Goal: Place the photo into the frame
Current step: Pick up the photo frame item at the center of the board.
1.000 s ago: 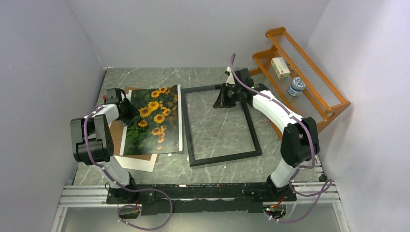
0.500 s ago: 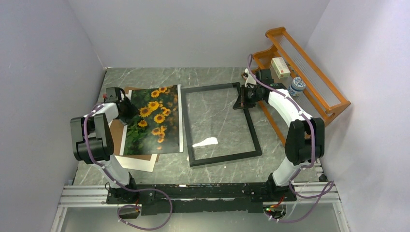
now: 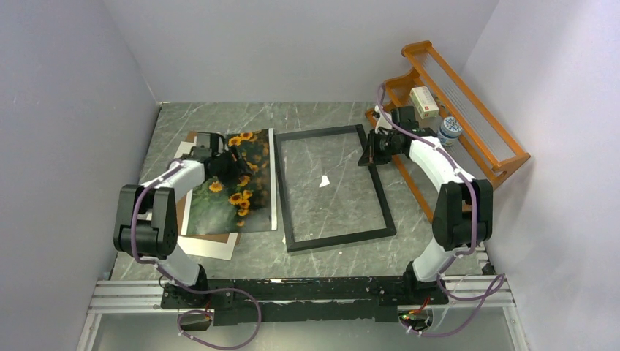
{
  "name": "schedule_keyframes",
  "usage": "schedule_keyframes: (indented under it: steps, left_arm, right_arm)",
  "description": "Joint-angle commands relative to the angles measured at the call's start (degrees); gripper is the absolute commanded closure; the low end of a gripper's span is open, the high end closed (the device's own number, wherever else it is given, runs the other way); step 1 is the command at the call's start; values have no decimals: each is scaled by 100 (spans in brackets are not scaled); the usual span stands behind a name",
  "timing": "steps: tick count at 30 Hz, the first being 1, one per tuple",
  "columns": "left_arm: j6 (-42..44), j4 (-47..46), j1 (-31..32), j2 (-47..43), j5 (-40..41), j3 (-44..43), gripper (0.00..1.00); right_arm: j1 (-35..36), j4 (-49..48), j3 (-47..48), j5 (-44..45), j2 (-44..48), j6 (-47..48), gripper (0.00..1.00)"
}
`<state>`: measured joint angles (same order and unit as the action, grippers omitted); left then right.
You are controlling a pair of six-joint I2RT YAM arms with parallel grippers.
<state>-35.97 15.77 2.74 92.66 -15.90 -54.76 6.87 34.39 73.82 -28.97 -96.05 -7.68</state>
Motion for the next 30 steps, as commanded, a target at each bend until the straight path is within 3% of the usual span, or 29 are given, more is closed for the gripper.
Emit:
schedule_keyframes:
  steps: [1, 5, 11, 17, 24, 28, 30]
  left_arm:
    - [-138, -177, 596, -181, -306, -109, 35]
    - [-317, -380, 1138, 0, -388, -41, 34]
    - [-264, -45, 1721, 636, -177, -467, 36]
    - [-196, 719, 2321, 1272, 712, -1252, 39]
    - [-531, 1477, 2934, 1620, 1675, -1526, 41]
    - [-706, 1869, 3184, 1838, 2256, -1618, 47]
    - [-698, 1833, 3213, 1801, 2328, -1524, 55]
  right_arm:
    - [-42, -195, 84, -31, 743, -96, 100]
    - [-44, -316, 264, -254, 1367, -600, 100]
    - [-44, -18, 656, 260, 2041, -1212, 100]
    - [-43, 63, 540, 684, 2435, -1515, 100]
    - [-41, 128, 476, 619, 2568, -1594, 100]
    - [-44, 146, 475, 586, 2614, -1630, 100]
    - [-39, 139, 475, 542, 2662, -1674, 100]
